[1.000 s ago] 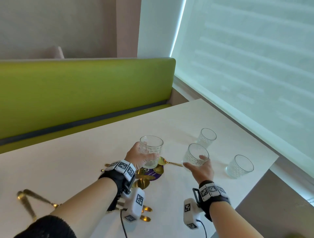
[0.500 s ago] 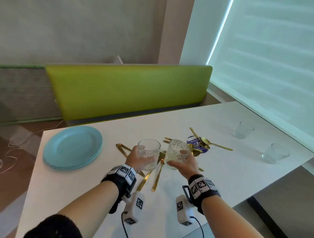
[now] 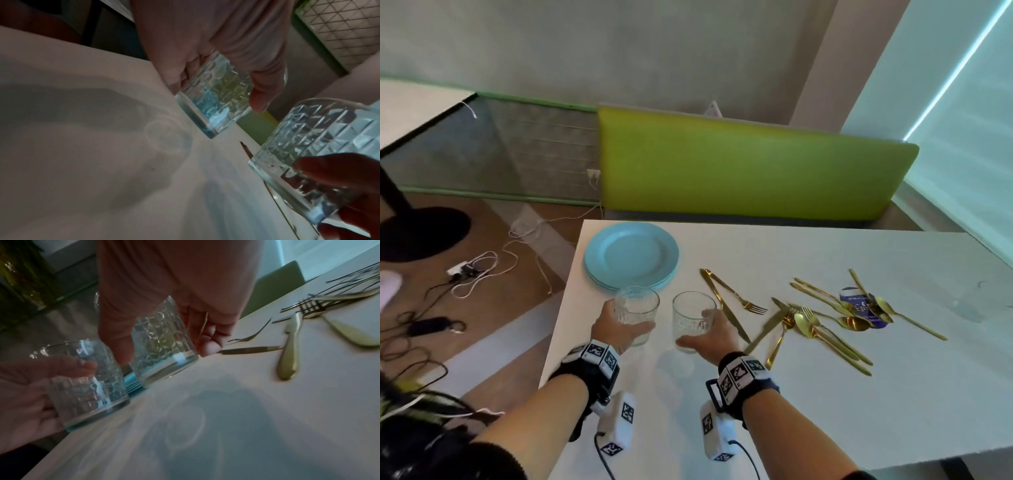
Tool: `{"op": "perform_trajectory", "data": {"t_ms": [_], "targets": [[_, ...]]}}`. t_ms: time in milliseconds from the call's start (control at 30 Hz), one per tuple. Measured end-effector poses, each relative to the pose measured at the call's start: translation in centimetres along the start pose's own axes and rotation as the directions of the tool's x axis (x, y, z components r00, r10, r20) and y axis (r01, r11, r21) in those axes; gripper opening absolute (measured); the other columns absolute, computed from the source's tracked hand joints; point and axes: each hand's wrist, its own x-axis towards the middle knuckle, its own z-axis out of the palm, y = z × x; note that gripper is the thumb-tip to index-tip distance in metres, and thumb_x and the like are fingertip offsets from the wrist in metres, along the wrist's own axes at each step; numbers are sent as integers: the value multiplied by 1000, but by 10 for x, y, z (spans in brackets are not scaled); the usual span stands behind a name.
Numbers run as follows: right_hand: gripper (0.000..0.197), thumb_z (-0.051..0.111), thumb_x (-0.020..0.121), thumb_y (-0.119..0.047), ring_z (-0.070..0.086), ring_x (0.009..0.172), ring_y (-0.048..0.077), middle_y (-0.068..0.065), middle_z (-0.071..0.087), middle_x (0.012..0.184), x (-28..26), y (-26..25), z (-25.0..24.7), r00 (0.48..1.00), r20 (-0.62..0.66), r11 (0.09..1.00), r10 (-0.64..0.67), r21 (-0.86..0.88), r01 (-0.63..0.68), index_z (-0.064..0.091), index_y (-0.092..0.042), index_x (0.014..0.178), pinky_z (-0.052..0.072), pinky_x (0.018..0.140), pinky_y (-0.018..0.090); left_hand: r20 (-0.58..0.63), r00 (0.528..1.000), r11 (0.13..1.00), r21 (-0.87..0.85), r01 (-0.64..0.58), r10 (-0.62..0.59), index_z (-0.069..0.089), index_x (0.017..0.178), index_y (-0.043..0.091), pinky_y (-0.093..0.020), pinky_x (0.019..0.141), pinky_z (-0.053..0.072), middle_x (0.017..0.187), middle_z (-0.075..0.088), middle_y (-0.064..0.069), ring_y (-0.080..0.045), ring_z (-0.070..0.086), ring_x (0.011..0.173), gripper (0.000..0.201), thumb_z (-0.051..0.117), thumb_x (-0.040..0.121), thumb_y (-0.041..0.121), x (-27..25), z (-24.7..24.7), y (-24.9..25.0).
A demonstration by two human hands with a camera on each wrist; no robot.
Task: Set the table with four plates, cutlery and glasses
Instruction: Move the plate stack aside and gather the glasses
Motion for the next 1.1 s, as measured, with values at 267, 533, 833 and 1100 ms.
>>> {"op": "perform_trajectory", "data": {"t_ms": [267, 533, 833, 1100], "targets": [[83, 83, 64, -34, 48, 122, 23, 7, 53, 130, 12, -19, 35, 1000, 29, 1000, 1, -16, -1, 41, -16, 134, 45, 101, 31, -34, 999, 1000, 18, -14, 15, 38, 140, 12, -36, 111, 35, 143, 47, -7, -24, 46, 131, 98, 90, 57, 21, 25, -24, -28], [79, 82, 65, -33, 48, 120, 21, 6, 53, 129, 24, -28, 56, 1000, 25, 1000, 4, 10, -4, 42, -18, 131, 41, 97, 27, -41, 999, 999, 40, -32, 33, 41, 137, 14, -37, 108, 39, 136, 53, -6, -24, 50, 127, 100, 92, 51, 20, 37, -30, -29], [77, 82, 66, -30, 50, 120, 22, 6, 55, 127, 33, -39, 74, 1000, 24, 999, -14, 31, 13, 42, -16, 131, 41, 96, 26, 3, 999, 999, 26, -46, 46, 50, 127, 23, -44, 101, 48, 120, 65, 0, -20, 60, 113, 110, 90, 28, 49, 64, -36, -50], [79, 82, 66, -26, 53, 118, 22, 6, 56, 127, 39, -45, 82, 1000, 8, 996, 0, 88, -1, 41, -17, 133, 42, 90, 22, -3, 1000, 998, 60, -24, 24, 49, 128, 28, -40, 103, 47, 117, 64, 5, -17, 59, 111, 95, 92, 44, 32, 62, -41, -36]]}}
